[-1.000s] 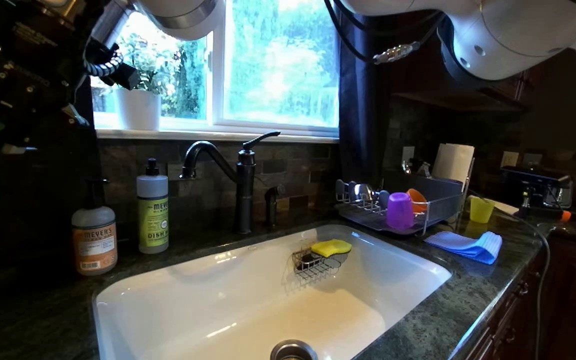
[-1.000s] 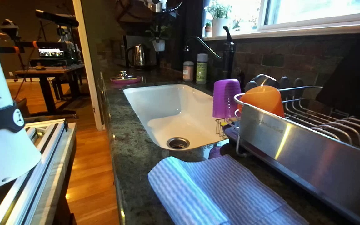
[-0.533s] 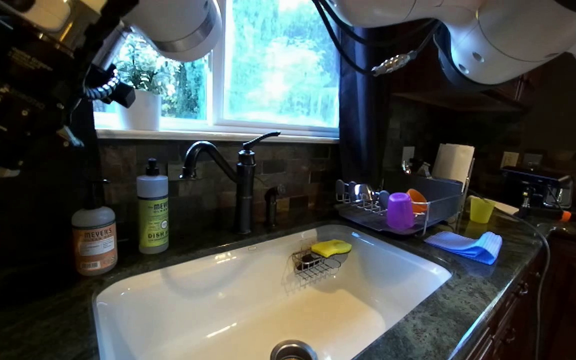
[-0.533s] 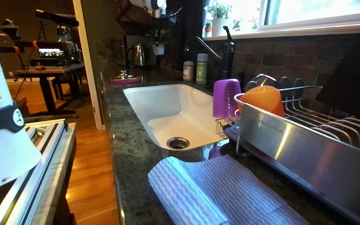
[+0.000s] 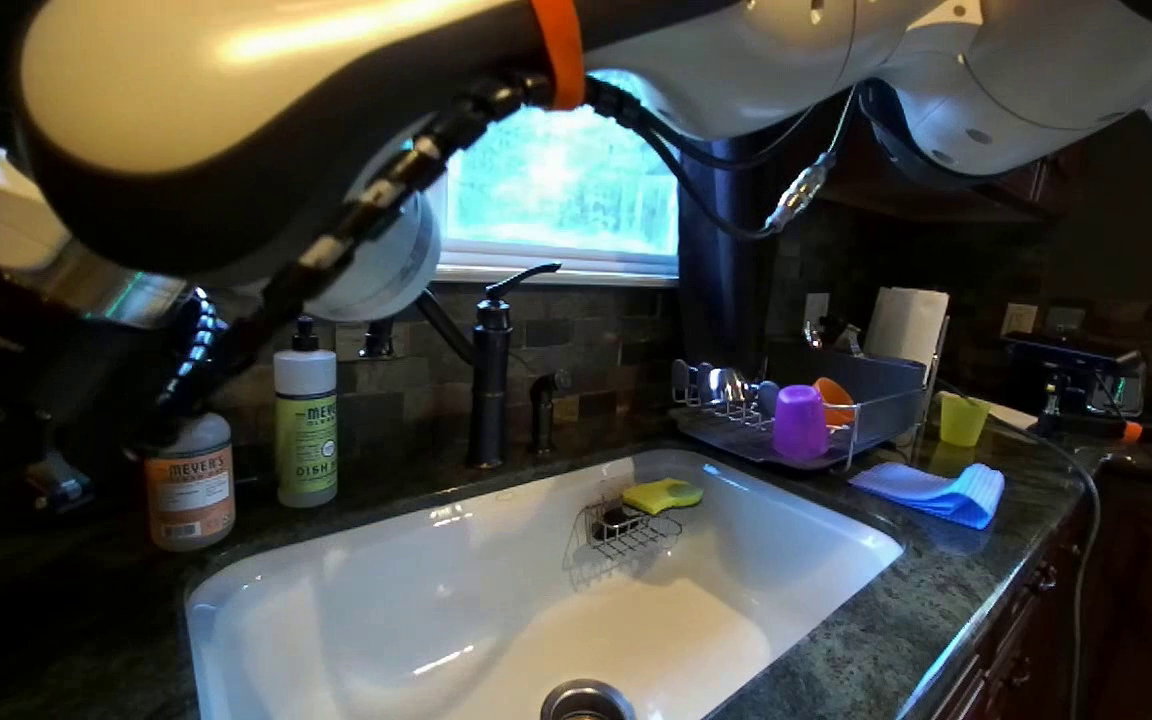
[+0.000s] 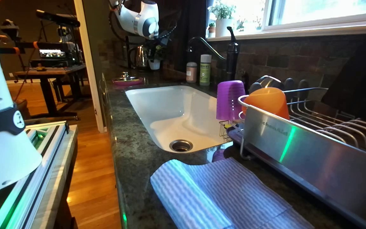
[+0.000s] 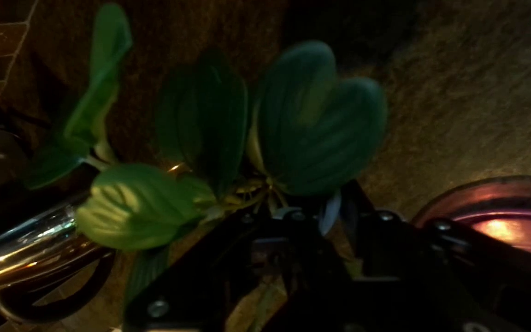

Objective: Move the potted plant near the tap, to the counter on the left

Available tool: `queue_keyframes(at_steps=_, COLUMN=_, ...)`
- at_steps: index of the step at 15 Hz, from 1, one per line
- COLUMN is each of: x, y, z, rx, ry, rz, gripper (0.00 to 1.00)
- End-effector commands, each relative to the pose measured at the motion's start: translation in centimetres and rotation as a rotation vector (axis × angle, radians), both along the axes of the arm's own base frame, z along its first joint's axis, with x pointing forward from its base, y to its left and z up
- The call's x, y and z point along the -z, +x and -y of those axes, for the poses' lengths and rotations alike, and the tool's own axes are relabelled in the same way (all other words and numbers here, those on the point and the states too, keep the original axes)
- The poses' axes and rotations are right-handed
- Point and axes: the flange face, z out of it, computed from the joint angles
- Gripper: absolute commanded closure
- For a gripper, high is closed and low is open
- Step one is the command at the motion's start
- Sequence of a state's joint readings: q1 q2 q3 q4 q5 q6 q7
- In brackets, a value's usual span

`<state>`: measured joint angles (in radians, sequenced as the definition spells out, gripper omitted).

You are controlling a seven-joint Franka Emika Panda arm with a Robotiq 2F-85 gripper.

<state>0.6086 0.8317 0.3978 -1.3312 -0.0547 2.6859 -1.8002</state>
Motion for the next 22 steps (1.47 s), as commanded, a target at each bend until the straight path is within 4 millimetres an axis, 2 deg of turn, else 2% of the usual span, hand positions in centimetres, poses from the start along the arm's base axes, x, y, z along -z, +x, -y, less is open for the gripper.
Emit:
queue_keyframes(at_steps=1, x=1.9, y=-1.9, z=1.3, rx=0.065, ry=0.015, rz=-0.025, gripper=0.96)
queue_keyframes(at_steps=4, x=3.6, y=-2.8, z=2.1, rx=0.113, ry=0.006, rz=-0.044, gripper=0.96)
queue_keyframes(at_steps=10, x=4.1, y=-3.2, z=4.0, rx=0.189, ry=-0.023, rz=-0.043, gripper=0.96)
queue_keyframes(at_steps=22, x=5.4, y=-4.0, z=4.5, rx=0.206, ry=-0.044, rz=-0.086, gripper=0.96)
